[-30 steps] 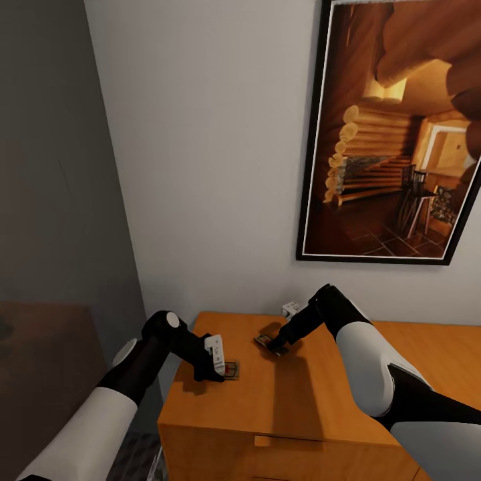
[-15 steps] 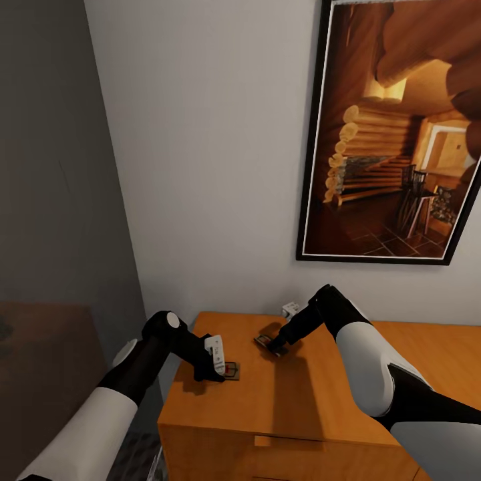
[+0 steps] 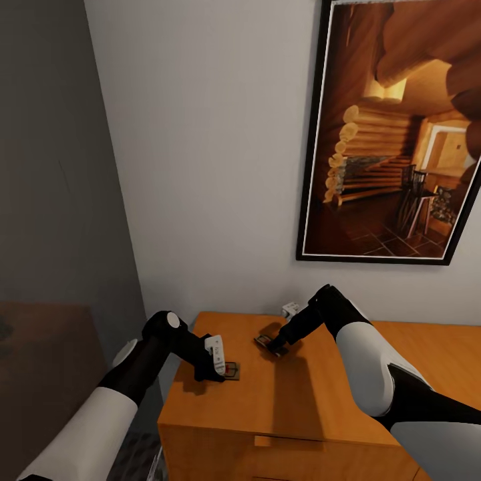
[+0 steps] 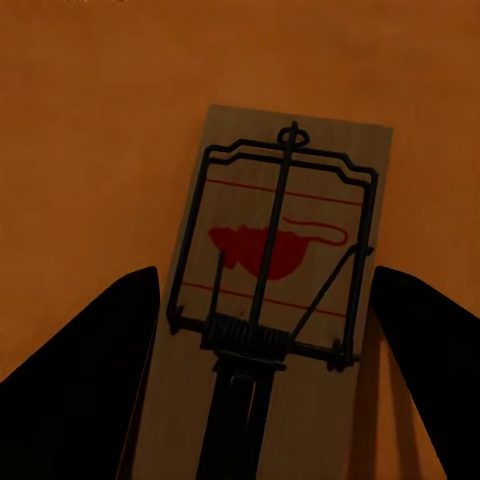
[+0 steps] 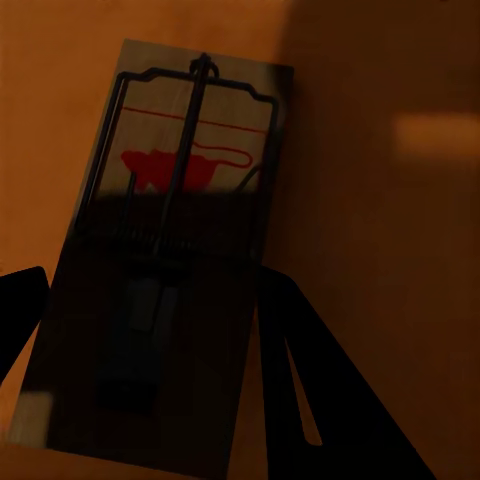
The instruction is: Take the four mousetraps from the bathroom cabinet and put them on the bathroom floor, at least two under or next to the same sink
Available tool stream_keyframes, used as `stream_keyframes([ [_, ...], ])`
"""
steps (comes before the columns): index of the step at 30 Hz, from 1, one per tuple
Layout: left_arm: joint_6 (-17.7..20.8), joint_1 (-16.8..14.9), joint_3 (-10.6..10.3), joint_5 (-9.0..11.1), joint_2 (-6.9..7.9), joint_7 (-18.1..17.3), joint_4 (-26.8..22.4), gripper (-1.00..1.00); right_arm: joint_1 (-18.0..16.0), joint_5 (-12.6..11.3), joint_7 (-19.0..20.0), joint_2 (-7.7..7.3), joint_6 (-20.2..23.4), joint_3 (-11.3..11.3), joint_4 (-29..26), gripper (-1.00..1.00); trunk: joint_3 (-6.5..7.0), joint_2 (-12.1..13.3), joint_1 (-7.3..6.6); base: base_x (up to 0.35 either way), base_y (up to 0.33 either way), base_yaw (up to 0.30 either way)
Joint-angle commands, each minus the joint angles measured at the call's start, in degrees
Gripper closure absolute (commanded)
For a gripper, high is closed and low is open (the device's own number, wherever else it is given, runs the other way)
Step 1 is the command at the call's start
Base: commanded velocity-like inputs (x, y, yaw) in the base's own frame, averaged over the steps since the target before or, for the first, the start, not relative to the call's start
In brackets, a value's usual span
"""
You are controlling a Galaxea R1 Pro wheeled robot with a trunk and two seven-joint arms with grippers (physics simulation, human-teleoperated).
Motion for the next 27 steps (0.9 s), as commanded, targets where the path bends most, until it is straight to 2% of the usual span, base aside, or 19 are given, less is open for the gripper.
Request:
stream_keyframes([
  [1, 0.0, 0.0, 0.0, -0.1, 0.0, 0.0, 3.3, 1.0, 0.0, -0.1, 0.2, 0.01, 0.4, 0.1, 0.0, 1.0, -0.02, 0.0, 0.01, 0.0, 0.0, 0.0],
  [22, 0.0, 0.0, 0.1, 0.0, -0.2, 0.0, 3.3, 1.0, 0.0, -0.1, 0.2, 0.01, 0.4, 0.1, 0.1, 1.0, -0.02, 0.0, 0.01, 0.0, 0.0, 0.0],
  [24, 0.0, 0.0, 0.3, 0.1, -0.19, 0.0, 3.3, 1.0, 0.0, -0.1, 0.2, 0.01, 0.4, 0.1, 0.1, 1.0, -0.02, 0.0, 0.01, 0.0, 0.0, 0.0],
  [27, 0.0, 0.0, 0.5, 1.8, -0.18, -0.1, 3.3, 1.0, 0.0, -0.1, 0.2, 0.01, 0.4, 0.1, 0.1, 1.0, 0.16, 0.4, -0.21, 0.0, 0.0, 0.0],
])
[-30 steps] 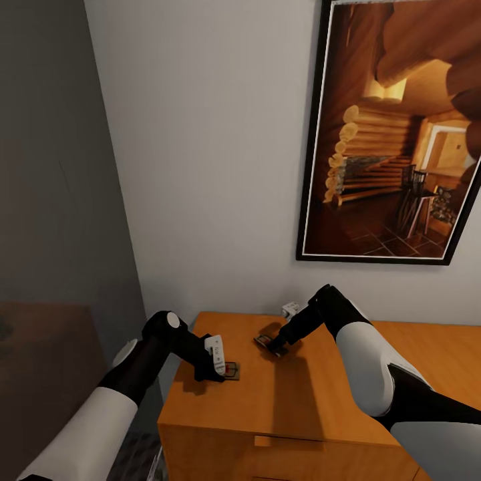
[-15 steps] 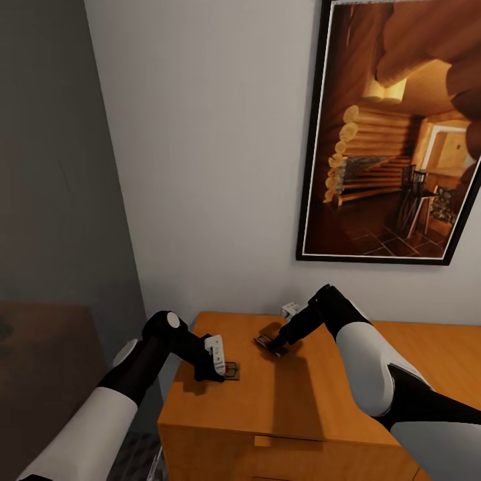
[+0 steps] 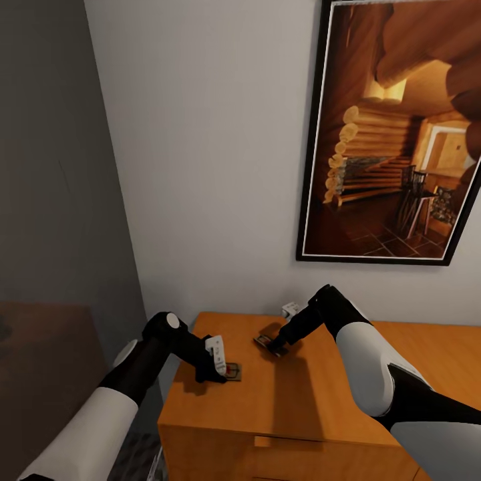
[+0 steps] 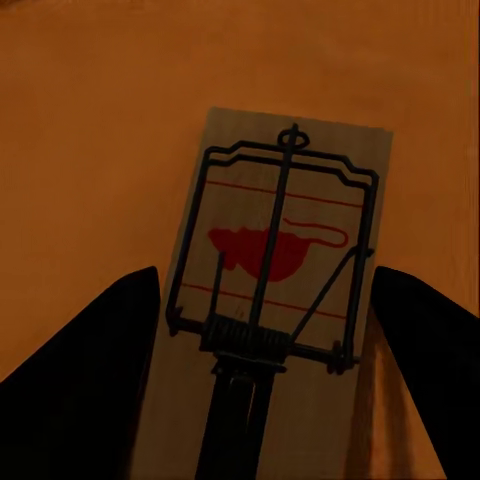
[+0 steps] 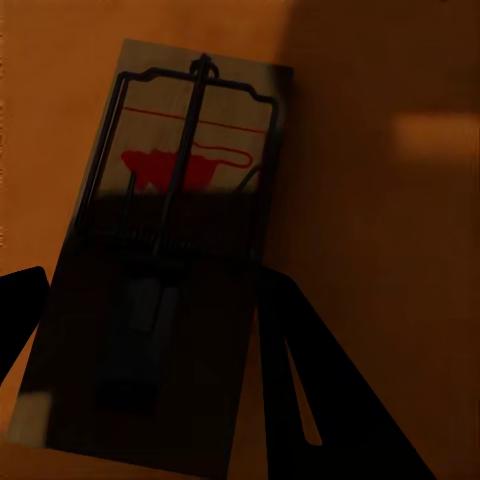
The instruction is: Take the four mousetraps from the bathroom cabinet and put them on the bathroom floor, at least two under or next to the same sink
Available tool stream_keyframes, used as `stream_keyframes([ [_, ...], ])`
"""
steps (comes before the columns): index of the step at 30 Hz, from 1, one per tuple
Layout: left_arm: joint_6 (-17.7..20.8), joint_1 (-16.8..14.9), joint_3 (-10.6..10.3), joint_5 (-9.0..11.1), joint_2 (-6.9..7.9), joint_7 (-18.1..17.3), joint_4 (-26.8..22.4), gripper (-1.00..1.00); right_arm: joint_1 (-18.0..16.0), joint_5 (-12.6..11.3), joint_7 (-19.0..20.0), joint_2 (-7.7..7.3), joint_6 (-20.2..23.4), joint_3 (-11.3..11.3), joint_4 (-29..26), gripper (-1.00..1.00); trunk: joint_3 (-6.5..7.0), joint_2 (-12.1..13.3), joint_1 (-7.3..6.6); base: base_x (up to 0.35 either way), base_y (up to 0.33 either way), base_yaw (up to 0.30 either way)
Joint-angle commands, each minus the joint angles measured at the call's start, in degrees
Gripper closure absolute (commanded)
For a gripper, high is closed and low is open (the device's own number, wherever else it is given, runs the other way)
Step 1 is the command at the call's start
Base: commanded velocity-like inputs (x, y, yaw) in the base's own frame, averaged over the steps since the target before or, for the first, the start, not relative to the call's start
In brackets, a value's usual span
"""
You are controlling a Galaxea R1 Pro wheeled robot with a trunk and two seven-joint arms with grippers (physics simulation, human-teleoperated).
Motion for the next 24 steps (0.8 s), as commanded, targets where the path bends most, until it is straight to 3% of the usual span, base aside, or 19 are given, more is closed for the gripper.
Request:
stream_keyframes([
  [1, 0.0, 0.0, 0.0, 0.7, -0.02, -0.1, 2.2, 1.0, 0.0, -0.1, 0.2, 0.0, 0.3, 0.0, 0.0, 1.0, 0.17, 0.4, -0.22, 0.0, 0.0, 0.0],
  [7, 0.0, 0.0, 0.1, 2.0, 0.05, -0.1, 2.2, 1.0, 0.0, -0.1, 0.1, 0.0, 0.3, 0.0, 0.0, 1.0, 1.25, 2.8, -1.54, 0.0, 0.0, 0.0],
  [24, 0.0, 0.0, 0.1, 2.0, -0.02, 0.0, 2.0, 1.0, 0.0, -0.1, 0.1, 0.0, 0.3, 0.0, 0.0, 1.0, 4.3, 9.6, -5.27, 0.0, 0.0, 0.0],
])
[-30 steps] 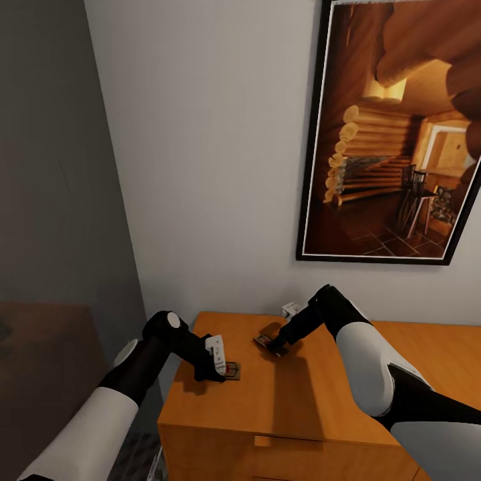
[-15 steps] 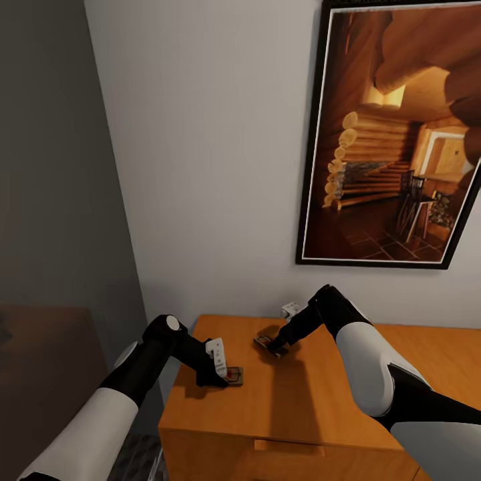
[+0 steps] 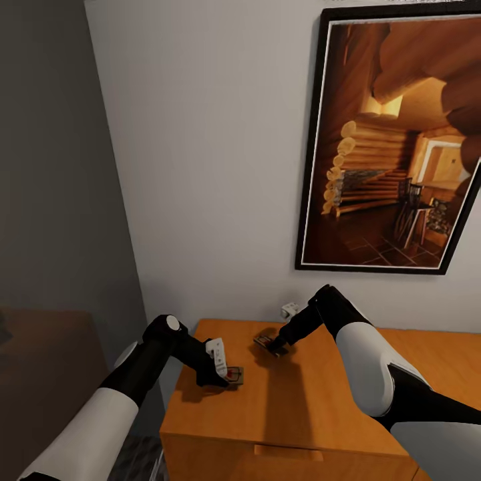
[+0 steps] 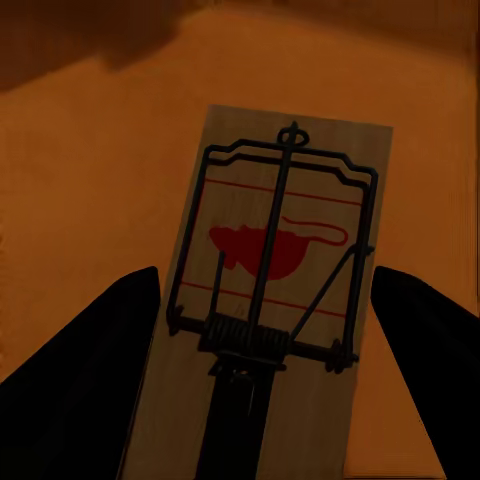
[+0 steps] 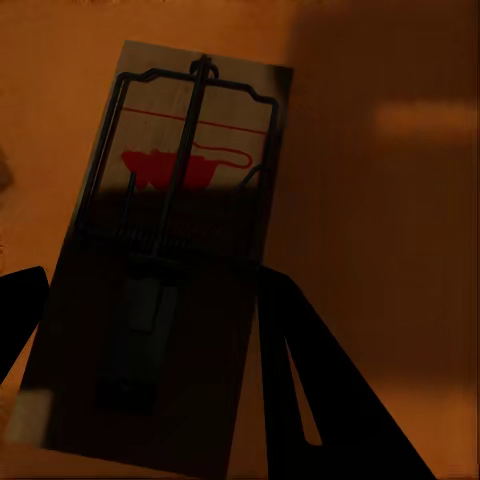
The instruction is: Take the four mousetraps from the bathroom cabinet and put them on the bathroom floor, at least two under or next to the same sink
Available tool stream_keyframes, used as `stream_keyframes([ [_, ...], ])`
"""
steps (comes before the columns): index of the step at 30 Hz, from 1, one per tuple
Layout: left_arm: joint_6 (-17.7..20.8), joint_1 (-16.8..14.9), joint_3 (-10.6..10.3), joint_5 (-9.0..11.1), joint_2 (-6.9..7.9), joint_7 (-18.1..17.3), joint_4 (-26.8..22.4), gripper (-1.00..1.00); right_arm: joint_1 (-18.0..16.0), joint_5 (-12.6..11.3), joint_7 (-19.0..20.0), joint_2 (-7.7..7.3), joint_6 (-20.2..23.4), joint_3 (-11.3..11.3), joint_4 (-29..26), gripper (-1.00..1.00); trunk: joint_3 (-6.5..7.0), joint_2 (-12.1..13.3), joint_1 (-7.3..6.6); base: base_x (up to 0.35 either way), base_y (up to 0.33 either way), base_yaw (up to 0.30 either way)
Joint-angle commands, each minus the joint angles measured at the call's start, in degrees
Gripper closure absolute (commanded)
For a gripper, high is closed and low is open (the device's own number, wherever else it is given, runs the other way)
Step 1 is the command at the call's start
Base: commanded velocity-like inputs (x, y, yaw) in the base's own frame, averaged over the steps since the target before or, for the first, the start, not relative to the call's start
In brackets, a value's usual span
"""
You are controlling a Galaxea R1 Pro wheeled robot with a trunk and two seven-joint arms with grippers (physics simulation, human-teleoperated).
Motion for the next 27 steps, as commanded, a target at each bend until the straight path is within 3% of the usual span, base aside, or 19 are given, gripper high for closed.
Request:
stream_keyframes([
  [1, 0.0, 0.0, 0.0, 0.0, 0.0, 0.0, 0.0, 1.0, 0.0, -0.1, 0.1, 0.0, 0.2, 0.0, 0.0, 1.0, 0.18, 0.4, -0.23, 0.0, 0.0, 0.0],
  [8, 0.0, 0.0, 0.0, 0.0, 0.0, 0.0, 0.0, 1.0, 0.0, -0.2, 0.2, 0.0, -2.2, 0.0, 0.0, 1.0, 1.44, 3.2, -1.76, 0.0, 0.0, 0.0],
  [27, 0.0, 0.0, 0.6, 0.0, 0.0, 0.1, 0.0, 1.0, 0.0, -0.1, 0.1, 0.0, -2.5, 0.0, 0.0, 1.0, 4.85, 10.8, -5.94, 0.0, 0.0, 0.0],
])
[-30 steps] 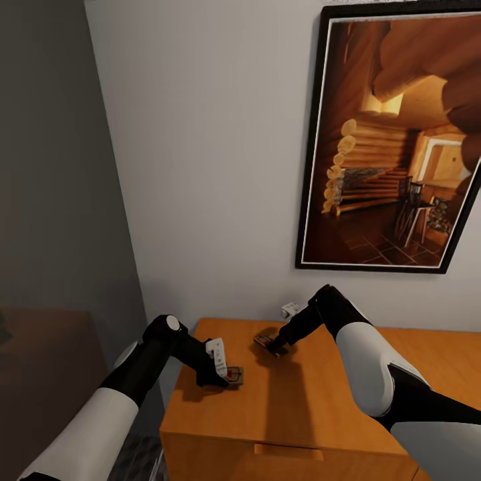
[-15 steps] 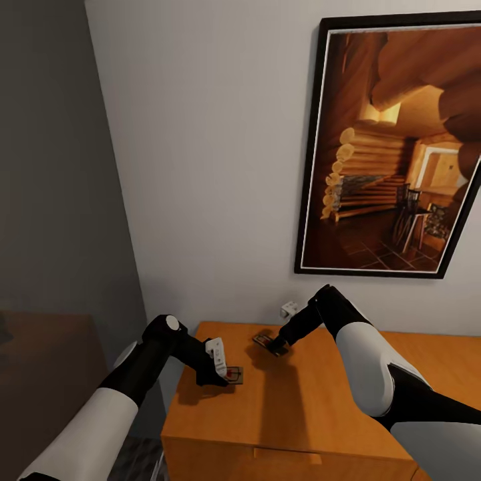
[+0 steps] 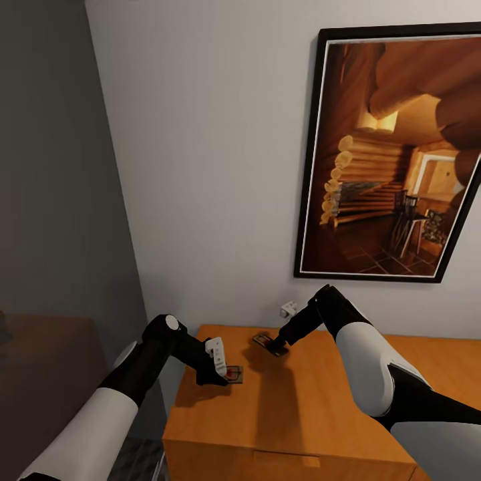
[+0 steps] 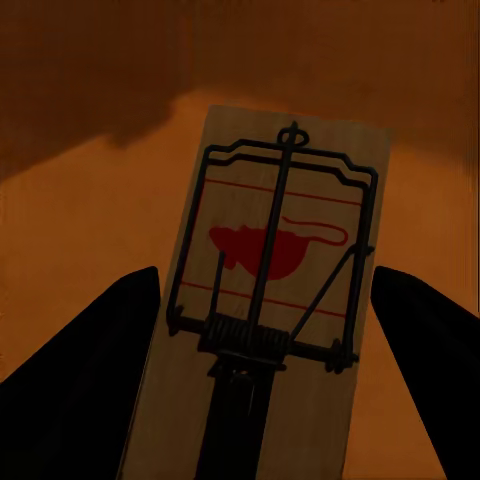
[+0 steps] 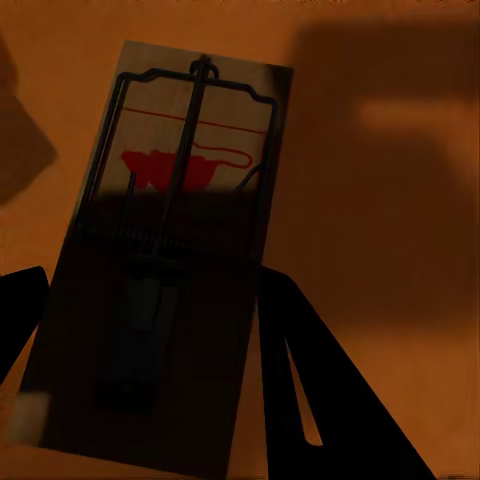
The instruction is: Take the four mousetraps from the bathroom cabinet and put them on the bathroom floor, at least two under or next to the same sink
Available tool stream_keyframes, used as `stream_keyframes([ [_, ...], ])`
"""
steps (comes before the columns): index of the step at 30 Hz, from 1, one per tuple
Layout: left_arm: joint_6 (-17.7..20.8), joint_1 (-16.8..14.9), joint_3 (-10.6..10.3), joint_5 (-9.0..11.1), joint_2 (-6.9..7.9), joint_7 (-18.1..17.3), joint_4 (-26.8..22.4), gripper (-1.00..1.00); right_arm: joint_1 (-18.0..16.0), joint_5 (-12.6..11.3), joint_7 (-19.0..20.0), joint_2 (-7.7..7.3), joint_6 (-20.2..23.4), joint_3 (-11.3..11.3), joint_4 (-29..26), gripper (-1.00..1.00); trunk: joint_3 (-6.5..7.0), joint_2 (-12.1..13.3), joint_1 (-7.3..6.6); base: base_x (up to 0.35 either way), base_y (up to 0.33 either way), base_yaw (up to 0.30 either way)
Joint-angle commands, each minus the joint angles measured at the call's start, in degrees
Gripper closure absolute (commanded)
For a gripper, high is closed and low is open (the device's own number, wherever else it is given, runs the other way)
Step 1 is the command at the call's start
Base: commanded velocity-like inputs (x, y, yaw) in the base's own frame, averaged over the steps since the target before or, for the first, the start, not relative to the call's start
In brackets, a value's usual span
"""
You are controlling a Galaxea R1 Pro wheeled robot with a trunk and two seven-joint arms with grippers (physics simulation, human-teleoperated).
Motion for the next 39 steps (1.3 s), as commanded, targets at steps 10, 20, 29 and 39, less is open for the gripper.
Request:
stream_keyframes([
  [10, 0.0, 0.0, 0.0, 0.0, 0.0, 0.1, 0.0, 1.0, 0.0, 0.0, 0.2, 0.0, 0.3, 0.0, 0.0, 1.0, 1.8, 4.0, -2.2, 0.0, 0.0, 0.0],
  [20, 0.1, 0.0, 0.0, 0.0, 0.0, 0.1, 0.0, 1.0, 0.0, 0.0, 0.1, 0.0, 0.3, 0.0, 0.0, 1.0, 3.6, 8.0, -4.4, 0.0, 0.0, 0.0],
  [29, 0.2, 0.0, 0.0, 0.0, 0.0, 0.3, 0.0, 1.0, 0.0, 0.0, 0.1, 0.0, 0.3, 0.0, 0.0, 1.0, 4.31, 9.6, -5.28, 0.0, 0.0, 0.0],
  [39, 0.2, 0.0, 2.0, -0.1, -0.02, 0.4, 0.0, 1.0, 0.0, 0.0, 0.1, 0.0, 0.3, 0.0, 0.0, 1.0, 4.31, 9.6, -5.28, 0.0, 0.0, 0.0],
])
